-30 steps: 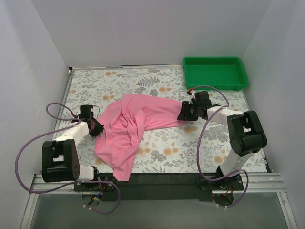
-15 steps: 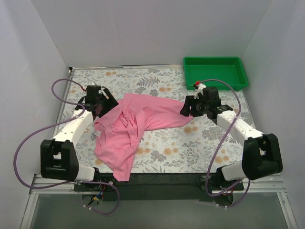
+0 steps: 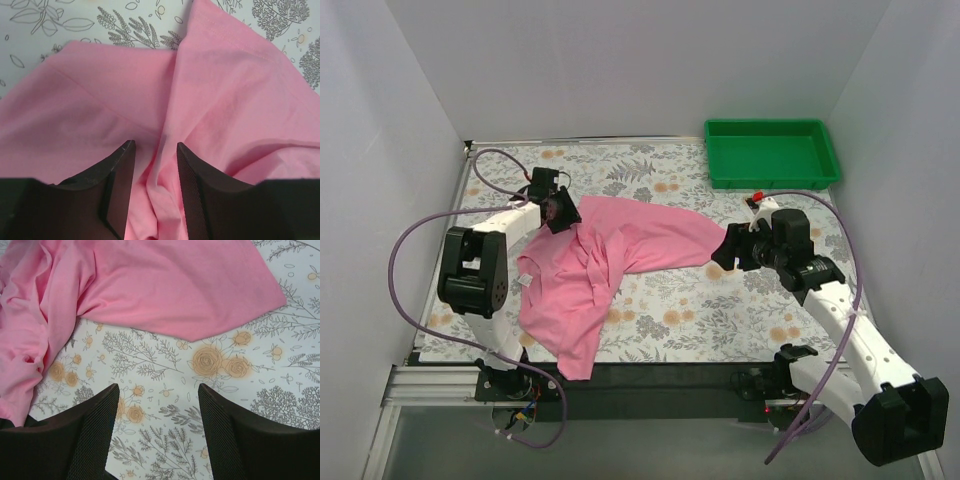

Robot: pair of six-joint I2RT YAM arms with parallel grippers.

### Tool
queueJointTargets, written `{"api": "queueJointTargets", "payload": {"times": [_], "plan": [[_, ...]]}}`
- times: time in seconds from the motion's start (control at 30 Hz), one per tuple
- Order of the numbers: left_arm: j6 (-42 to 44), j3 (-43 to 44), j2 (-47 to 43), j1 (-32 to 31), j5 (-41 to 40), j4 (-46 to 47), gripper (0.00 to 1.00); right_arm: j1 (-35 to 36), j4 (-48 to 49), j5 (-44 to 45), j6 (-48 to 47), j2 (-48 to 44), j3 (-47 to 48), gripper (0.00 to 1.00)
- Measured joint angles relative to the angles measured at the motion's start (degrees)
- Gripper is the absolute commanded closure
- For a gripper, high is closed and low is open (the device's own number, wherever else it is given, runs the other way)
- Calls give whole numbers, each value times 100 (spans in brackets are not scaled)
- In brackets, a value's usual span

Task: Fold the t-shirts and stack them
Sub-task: Flatten the tshirt out

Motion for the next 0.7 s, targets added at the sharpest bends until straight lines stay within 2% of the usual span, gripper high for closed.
{"api": "queueJointTargets", "payload": {"times": [0.27,0.53,0.7], "plan": [[173,278,304,-192,-131,7,80,0,-448,184,42,-603,-133,39],[295,304,304,-452,-203,7,84,0,-542,297,42,-608,-133,39],[341,304,343,-501,-282,0,80,0,-601,297,39,-603,-133,39]]}}
